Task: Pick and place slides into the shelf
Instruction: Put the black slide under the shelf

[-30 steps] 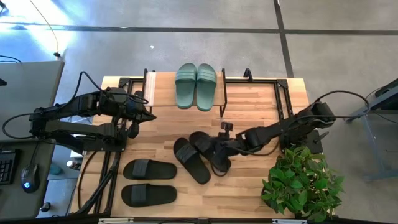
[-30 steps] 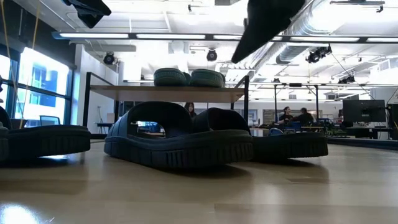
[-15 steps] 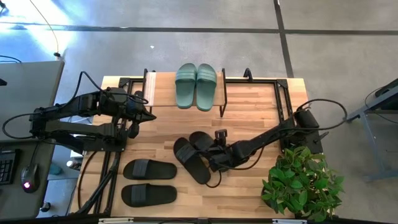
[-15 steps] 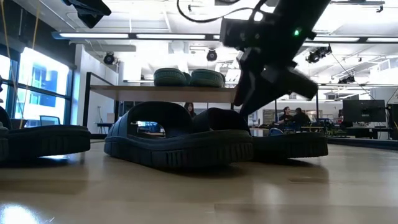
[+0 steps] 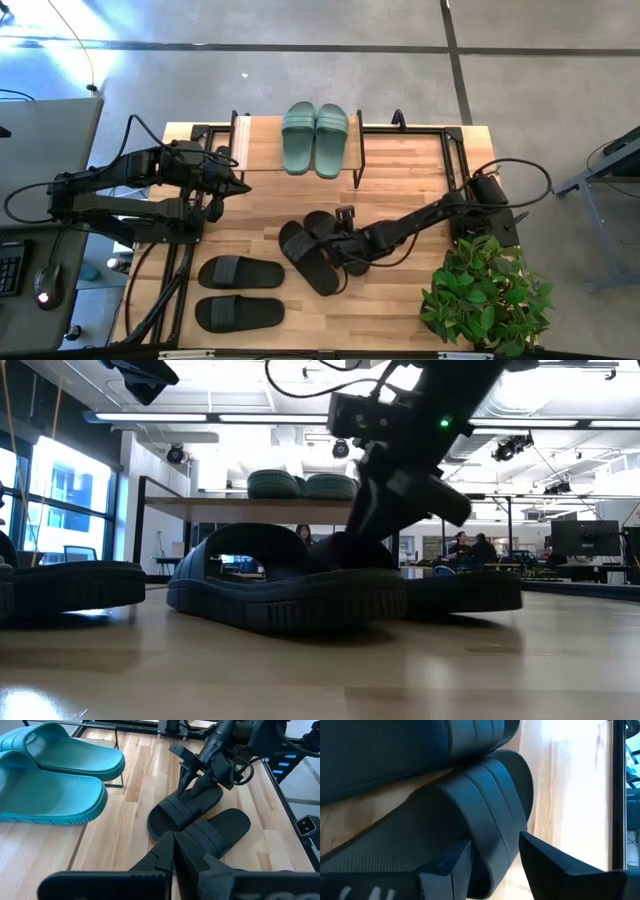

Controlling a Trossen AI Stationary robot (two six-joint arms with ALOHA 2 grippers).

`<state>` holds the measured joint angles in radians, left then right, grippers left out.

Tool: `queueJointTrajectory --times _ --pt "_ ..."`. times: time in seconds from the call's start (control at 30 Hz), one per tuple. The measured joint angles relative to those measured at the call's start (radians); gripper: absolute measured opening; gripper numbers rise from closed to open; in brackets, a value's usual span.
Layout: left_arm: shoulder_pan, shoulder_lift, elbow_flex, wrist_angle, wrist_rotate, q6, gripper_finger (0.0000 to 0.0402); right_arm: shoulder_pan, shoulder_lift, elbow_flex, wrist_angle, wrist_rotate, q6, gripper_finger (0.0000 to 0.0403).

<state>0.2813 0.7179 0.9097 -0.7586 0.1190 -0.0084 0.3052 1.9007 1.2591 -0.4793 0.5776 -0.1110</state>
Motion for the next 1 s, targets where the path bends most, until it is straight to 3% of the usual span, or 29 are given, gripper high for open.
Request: queueJointTrajectory --times 0.23,0.4,0.53,0.77,1.0 --pt "0.0 0.0 0.0 0.0 0.0 0.0 0.0001 -0.02 0.002 0.0 0.025 -0.011 0.007 0.0126" --pt "0.0 0.0 0.0 0.0 0.0 0.0 0.0001 -0.046 0.002 0.0 0.049 -0.078 0.11 0.0059" --pt "0.0 0.0 0.0 0.0 0.0 0.0 0.0001 -0.068 0.001 0.001 0.053 -0.061 0.225 0.0008" --pt "0.0 0.0 0.0 0.0 0.0 0.0 0.0001 -0.08 0.001 0.106 -0.055 0.181 0.207 0.0003" --pt "0.0 0.0 0.0 0.0 0.0 0.0 0.0001 -0.151 0.001 0.169 -0.114 0.179 0.158 0.0001"
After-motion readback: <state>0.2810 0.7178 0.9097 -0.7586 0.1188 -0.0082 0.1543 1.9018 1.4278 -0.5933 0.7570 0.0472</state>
